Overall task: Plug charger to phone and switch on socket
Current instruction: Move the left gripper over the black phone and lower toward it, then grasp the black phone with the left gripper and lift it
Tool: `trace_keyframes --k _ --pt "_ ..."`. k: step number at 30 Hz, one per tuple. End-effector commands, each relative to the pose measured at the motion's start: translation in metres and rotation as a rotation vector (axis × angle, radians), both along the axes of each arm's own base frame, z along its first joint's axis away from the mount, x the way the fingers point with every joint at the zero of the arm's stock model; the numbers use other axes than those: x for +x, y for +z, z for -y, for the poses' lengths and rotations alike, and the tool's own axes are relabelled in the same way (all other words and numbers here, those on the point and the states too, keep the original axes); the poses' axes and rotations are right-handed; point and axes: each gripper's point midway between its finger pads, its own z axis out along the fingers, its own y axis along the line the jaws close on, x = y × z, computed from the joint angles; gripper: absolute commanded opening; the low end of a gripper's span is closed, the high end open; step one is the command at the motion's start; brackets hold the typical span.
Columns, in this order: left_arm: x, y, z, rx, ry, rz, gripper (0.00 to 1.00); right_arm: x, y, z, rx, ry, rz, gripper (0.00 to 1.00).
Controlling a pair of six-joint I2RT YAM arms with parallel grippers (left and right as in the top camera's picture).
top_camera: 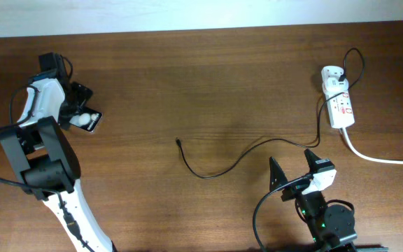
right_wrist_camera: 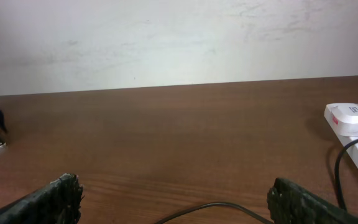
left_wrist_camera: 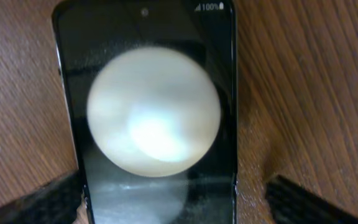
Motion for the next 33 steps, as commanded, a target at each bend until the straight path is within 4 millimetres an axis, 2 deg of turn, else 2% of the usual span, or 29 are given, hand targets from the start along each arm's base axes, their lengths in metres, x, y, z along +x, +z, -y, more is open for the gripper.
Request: trace_keyframes --k 1,21,25,29,33 --pt "-0.009 -0.035 0.006 -0.047 -0.007 -0.063 0.87 0.000 -0.003 0.002 -0.011 -0.008 -0.002 0.99" --pt "-0.028 -0.037 0.013 -0.078 -0.009 -0.140 0.51 0.000 -0.003 0.002 -0.011 -0.008 -0.002 0.99" --pt "-0.032 -0.038 0.022 -0.123 -0.015 -0.155 0.39 0.000 -0.003 0.002 -0.011 -0.008 -0.002 0.99" --pt "-0.028 -0.036 0.036 -0.196 -0.051 -0.131 0.27 0.000 -0.003 0.002 -0.011 -0.008 -0.002 0.99" --pt "-0.022 -0.024 0.046 -0.187 -0.093 -0.110 0.23 0.000 -0.003 0.002 -0.011 -0.008 -0.002 0.99"
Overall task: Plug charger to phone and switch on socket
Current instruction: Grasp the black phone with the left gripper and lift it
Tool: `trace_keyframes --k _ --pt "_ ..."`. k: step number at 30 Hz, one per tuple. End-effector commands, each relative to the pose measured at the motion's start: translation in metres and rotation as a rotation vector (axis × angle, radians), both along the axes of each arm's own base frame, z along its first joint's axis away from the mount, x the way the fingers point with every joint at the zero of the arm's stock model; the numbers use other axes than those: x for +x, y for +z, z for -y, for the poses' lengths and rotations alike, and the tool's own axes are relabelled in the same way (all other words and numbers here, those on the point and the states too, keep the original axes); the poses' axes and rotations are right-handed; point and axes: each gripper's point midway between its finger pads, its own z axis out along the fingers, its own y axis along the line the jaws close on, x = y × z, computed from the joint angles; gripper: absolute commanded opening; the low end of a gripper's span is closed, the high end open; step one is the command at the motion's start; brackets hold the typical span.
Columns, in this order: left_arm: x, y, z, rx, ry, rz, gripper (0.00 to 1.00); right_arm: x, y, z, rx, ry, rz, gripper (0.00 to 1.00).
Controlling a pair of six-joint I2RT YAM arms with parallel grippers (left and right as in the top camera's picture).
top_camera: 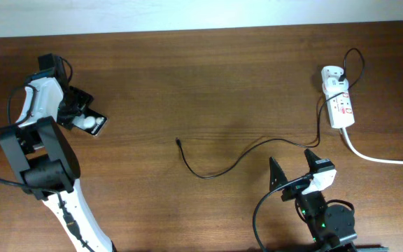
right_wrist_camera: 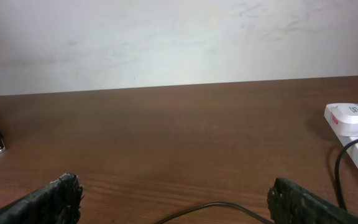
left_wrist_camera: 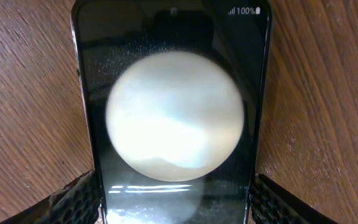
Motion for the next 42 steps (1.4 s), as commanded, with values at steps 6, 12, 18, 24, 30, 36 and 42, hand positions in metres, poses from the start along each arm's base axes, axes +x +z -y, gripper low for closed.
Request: trace_keyframes --k 6,12,18,24,30,36,42 --pt "0.010 0.023 0.061 -0.029 -0.153 0.035 0.16 0.000 -0.003 0.002 -0.011 -0.008 -0.002 0.99" --pt "0.016 0.041 0.121 -0.035 -0.278 0.059 0.14 0.000 -0.003 0.002 -0.011 -0.008 -0.002 0.99" --pt "0.011 0.040 0.177 -0.040 -0.398 0.039 0.43 0.000 -0.003 0.002 -0.011 -0.007 -0.002 0.99" --pt "0.015 0.041 0.182 -0.016 -0.482 0.054 0.99 0.000 -0.003 0.002 -0.011 -0.008 -0.002 0.99" --pt "0.035 0.046 0.175 0.059 -0.537 0.119 0.99 0.000 -0.003 0.002 -0.011 -0.008 -0.002 0.99" --pt "0.047 0.048 0.171 0.088 -0.572 0.162 0.99 0.000 -0.003 0.002 -0.011 -0.008 -0.002 0.99" --pt "0.050 0.041 0.163 0.131 -0.578 0.149 0.99 0.000 -0.003 0.002 -0.011 -0.008 -0.002 0.99"
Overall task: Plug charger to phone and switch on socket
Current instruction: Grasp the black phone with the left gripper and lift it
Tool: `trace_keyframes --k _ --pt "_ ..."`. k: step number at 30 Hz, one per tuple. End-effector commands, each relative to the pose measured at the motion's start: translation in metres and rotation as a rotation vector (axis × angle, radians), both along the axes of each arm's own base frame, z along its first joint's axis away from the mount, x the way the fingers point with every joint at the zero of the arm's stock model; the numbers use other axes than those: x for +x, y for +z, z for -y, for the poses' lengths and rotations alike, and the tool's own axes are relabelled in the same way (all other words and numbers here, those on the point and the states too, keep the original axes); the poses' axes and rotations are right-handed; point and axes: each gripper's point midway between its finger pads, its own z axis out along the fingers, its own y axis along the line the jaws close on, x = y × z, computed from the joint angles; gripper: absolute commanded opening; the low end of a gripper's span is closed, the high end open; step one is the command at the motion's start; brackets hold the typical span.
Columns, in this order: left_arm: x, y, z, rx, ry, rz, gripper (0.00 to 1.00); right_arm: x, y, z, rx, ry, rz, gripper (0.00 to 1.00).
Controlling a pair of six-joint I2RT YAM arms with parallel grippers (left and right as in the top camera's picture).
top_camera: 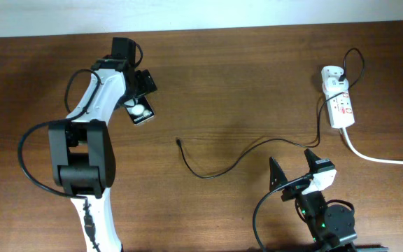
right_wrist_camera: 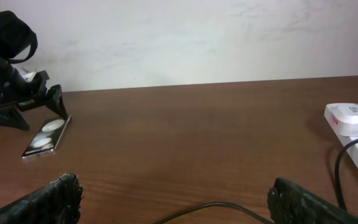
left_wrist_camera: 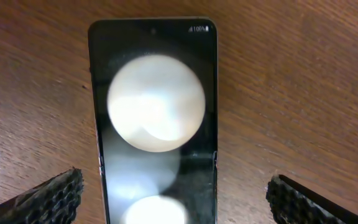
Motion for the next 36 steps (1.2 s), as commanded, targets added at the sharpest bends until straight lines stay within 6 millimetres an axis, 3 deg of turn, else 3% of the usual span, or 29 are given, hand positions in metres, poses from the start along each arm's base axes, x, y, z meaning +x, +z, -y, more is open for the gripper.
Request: trace_keyframes --k 1,6,15,19,23,28,36 --pt "0.001 0.000 -0.009 0.035 -0.003 0.005 0.99 0.000 -0.003 0.002 -0.012 -0.008 -0.002 0.99" --pt "-0.001 -0.024 -0.012 0.030 0.026 -0.036 0.99 0.000 -0.003 0.002 -0.011 -0.008 -0.002 0.99" --pt "-0.008 -0.038 -0.016 0.015 0.038 -0.078 0.99 0.000 -0.003 0.002 -0.011 -0.008 -0.002 0.99" --pt "-0.015 -0.058 -0.015 0.006 0.035 -0.127 0.99 0.000 -0.003 0.002 -0.012 -0.008 -0.002 0.99" --pt "-0.018 -0.060 -0.015 0.008 0.035 -0.143 0.98 0.000 -0.003 0.002 -0.011 -0.008 -0.002 0.99" --pt "-0.020 -0.060 -0.015 0.008 0.035 -0.152 0.88 0.000 -0.003 0.002 -0.011 -0.008 -0.002 0.99" --pt "-0.019 -0.060 -0.015 0.007 0.037 -0.145 0.79 0.000 -0.003 0.002 -0.011 -0.008 -0.002 0.99"
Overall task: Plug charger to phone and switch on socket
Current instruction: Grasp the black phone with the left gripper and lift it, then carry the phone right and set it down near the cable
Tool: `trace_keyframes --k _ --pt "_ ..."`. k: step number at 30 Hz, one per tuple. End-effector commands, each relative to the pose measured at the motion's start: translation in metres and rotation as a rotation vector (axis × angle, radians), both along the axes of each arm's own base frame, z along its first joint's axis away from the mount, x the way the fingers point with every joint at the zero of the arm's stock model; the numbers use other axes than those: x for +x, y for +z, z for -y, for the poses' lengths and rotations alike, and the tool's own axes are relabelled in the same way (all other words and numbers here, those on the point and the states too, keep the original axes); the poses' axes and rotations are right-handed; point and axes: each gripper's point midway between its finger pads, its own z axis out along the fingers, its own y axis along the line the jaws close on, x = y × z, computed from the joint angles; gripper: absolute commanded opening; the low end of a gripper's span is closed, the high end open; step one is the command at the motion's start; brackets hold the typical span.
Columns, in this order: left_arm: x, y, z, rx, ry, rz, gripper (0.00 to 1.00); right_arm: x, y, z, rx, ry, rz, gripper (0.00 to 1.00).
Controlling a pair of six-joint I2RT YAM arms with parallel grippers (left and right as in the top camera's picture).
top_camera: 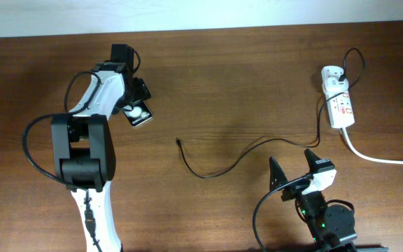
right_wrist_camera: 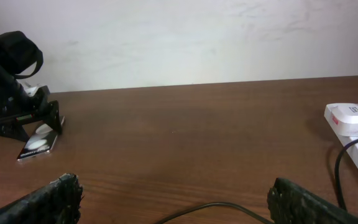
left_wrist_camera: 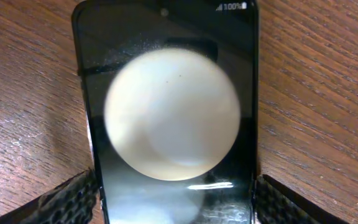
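The phone [top_camera: 140, 116] lies flat on the brown table at the back left, its dark screen [left_wrist_camera: 173, 112] reflecting a round light. My left gripper [top_camera: 136, 102] is down over it, and both fingers [left_wrist_camera: 73, 200] press against the phone's long edges, shut on it. The black charger cable [top_camera: 215, 170] curves across the middle, with its free plug tip [top_camera: 178, 142] to the right of the phone. Its other end runs to the charger [top_camera: 332, 73] in the white power strip [top_camera: 342, 108]. My right gripper [top_camera: 294, 166] stands open at the table's front, with only cable [right_wrist_camera: 222, 205] between its fingers.
A white mains cord [top_camera: 383, 159] leaves the power strip toward the right edge. A pale wall [right_wrist_camera: 179, 37] rises behind the table's far edge. The left arm [top_camera: 89, 140] stretches along the left side of the table.
My left gripper was open and raised a little above the phone. It now sits lower with its fingers closed against the phone's sides. The phone, the cable and the right arm have not moved.
The phone lay at the far left with my left gripper open around it. Then the fingers were shut on it there. Later the phone lay further right, near the cable's tip, with the gripper open above it. Now the gripper holds it again.
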Motion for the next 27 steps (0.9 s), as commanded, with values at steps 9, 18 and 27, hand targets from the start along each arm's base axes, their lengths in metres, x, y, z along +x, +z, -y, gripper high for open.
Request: trace_keyframes --k 9,18,27 --pt "-0.008 -0.025 0.001 -0.026 0.014 -0.054 0.70 0.000 -0.003 0.002 -0.012 -0.008 -0.002 0.99" --pt "-0.001 -0.015 0.015 -0.094 -0.004 -0.040 0.31 0.000 -0.003 0.002 -0.011 -0.008 -0.002 0.99" --pt "0.019 0.048 0.082 -0.100 -0.134 0.024 0.23 0.000 -0.003 0.002 -0.011 -0.008 -0.002 0.99"
